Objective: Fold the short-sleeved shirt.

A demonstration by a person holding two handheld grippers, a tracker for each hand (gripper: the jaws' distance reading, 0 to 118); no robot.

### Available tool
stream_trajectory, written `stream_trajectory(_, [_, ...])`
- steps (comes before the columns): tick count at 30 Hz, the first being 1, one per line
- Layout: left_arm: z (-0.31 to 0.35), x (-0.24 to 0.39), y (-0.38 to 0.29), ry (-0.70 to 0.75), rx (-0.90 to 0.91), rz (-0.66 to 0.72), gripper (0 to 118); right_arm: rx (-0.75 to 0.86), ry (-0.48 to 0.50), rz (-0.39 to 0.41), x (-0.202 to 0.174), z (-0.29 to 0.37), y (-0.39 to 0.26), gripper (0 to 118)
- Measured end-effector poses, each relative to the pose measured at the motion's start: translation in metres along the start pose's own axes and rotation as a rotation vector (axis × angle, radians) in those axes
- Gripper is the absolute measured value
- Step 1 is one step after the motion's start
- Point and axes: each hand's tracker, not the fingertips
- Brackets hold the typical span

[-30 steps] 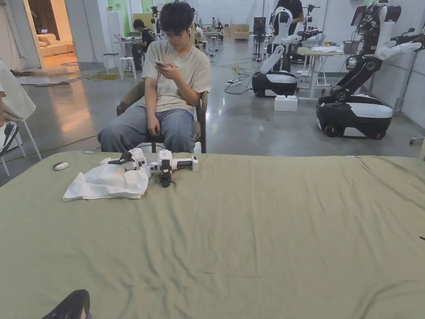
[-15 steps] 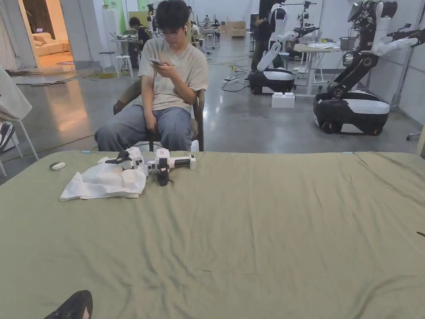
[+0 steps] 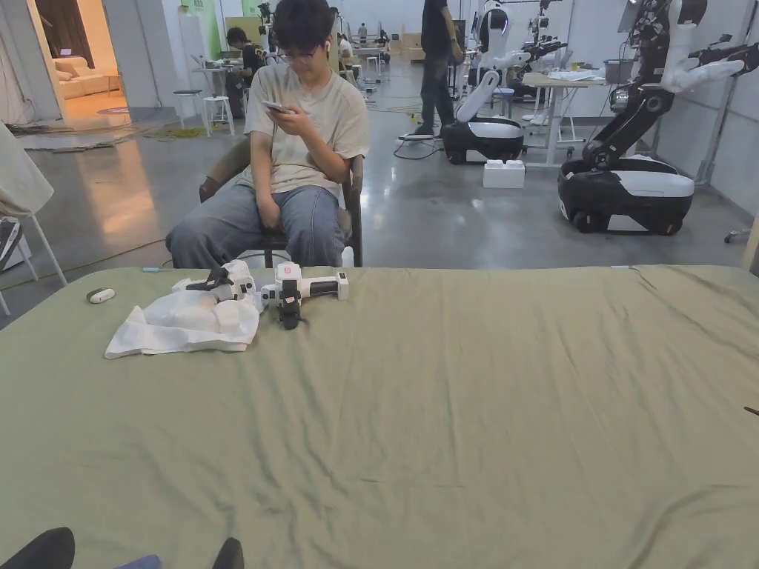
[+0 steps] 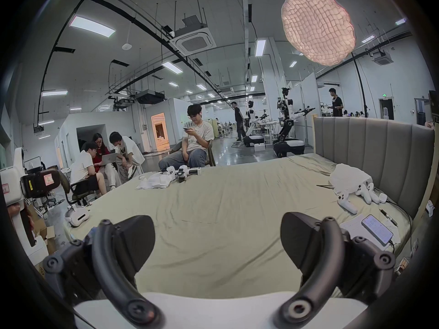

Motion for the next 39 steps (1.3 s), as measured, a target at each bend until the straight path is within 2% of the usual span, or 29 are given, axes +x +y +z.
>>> stream_trajectory(7, [-0.002, 0.005, 0.000, -0.009, -0.004, 0.010, 115, -0.017, -0.001, 0.013, -0.001, -0.002, -0.004, 118])
stream_trajectory(16, [-0.004, 0.004, -0.001, -0.001, -0.016, 0.006, 116, -0.028, -0.013, 0.041, -0.005, -0.005, -0.004, 118])
stream_trajectory(22, [-0.006, 0.002, -0.003, 0.010, -0.042, 0.029, 116, -0.083, -0.023, 0.001, -0.008, -0.010, 0.002, 118])
stream_trajectory(24, [-0.007, 0.001, -0.004, 0.009, -0.044, 0.036, 116, -0.105, -0.062, -0.055, -0.011, -0.011, 0.004, 118])
stream_trajectory(26, [-0.007, 0.000, -0.004, 0.010, -0.049, 0.042, 116, -0.169, -0.152, -0.095, -0.016, -0.013, 0.007, 118])
stream_trajectory(31, [-0.008, -0.002, -0.004, 0.007, -0.053, 0.057, 116, -0.264, -0.280, -0.097, -0.023, -0.021, 0.010, 117])
stream_trajectory(39, [-0.007, -0.003, -0.004, 0.005, -0.056, 0.069, 116, -0.258, -0.279, -0.121, -0.020, -0.021, 0.007, 117])
